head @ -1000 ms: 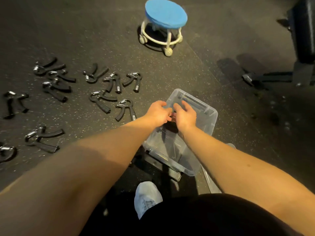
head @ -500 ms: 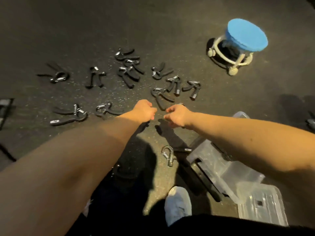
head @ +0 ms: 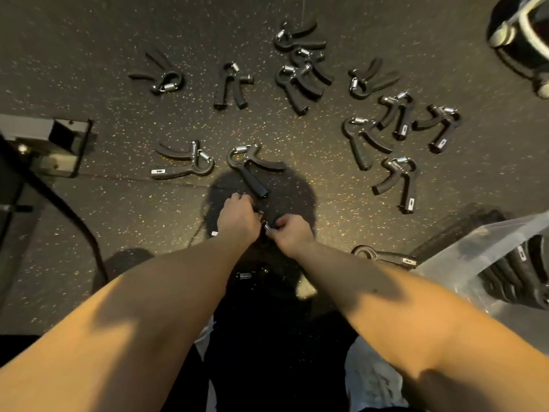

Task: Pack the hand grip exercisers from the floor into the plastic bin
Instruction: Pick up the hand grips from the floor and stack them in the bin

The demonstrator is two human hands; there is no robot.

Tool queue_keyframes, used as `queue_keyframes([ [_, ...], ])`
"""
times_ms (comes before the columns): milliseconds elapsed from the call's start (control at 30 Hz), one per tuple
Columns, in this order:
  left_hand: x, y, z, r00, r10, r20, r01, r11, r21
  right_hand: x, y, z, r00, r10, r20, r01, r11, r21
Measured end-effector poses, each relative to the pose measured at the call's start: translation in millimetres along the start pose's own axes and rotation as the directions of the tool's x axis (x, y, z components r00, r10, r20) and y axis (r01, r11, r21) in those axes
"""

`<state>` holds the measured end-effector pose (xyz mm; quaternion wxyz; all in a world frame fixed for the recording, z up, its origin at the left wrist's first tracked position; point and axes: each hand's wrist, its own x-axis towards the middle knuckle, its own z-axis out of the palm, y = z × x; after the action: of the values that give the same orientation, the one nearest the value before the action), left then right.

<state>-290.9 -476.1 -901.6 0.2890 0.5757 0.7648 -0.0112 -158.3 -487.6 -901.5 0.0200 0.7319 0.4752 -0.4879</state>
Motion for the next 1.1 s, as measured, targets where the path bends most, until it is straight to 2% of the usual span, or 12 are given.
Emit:
queue_keyframes([
  [133, -4, -15, 5, 0.988, 0.153, -0.011, -0.150, 0.977, 0.155, -7, 1, 27, 0.988, 0.120, -0.102, -0.117, 0.992, 0.035],
  [300, -5, -19, 9, 0.984, 0.176, 0.034, -0.180, 0.962, 0.205, -3, -1, 32, 0.972, 0.167, -0.164, -0.160, 0.986, 0.055],
  [533, -5, -6, -5, 0.991, 0.126, 0.049, -0.133, 0.979, 0.156, 1, -5, -2, 0.980, 0.079, -0.183, -0.057, 0.991, 0.121],
  [633, -4, 11, -21, 0.990, 0.138, 0.021, -0.139, 0.982, 0.128, -3, -3, -43, 0.965, 0.017, -0.263, 0.020, 0.991, 0.135],
  [767, -5, 53, -46, 0.988, 0.102, -0.112, -0.114, 0.988, -0.109, -23, -8, -113, 0.936, -0.027, -0.350, 0.080, 0.987, 0.138],
  [833, -8, 83, -60, 0.997, 0.016, -0.077, -0.037, 0.959, -0.280, -34, -9, -148, 0.910, -0.028, -0.413, 0.102, 0.982, 0.160],
  [933, -17, 124, -76, 0.999, -0.033, 0.032, 0.045, 0.865, -0.500, -51, -4, -194, 0.863, -0.031, -0.505, 0.143, 0.973, 0.184],
  [1100, -36, 191, -88, 0.991, 0.098, 0.086, 0.001, 0.656, -0.754, -87, 19, -265, 0.796, -0.028, -0.605, 0.182, 0.964, 0.195],
])
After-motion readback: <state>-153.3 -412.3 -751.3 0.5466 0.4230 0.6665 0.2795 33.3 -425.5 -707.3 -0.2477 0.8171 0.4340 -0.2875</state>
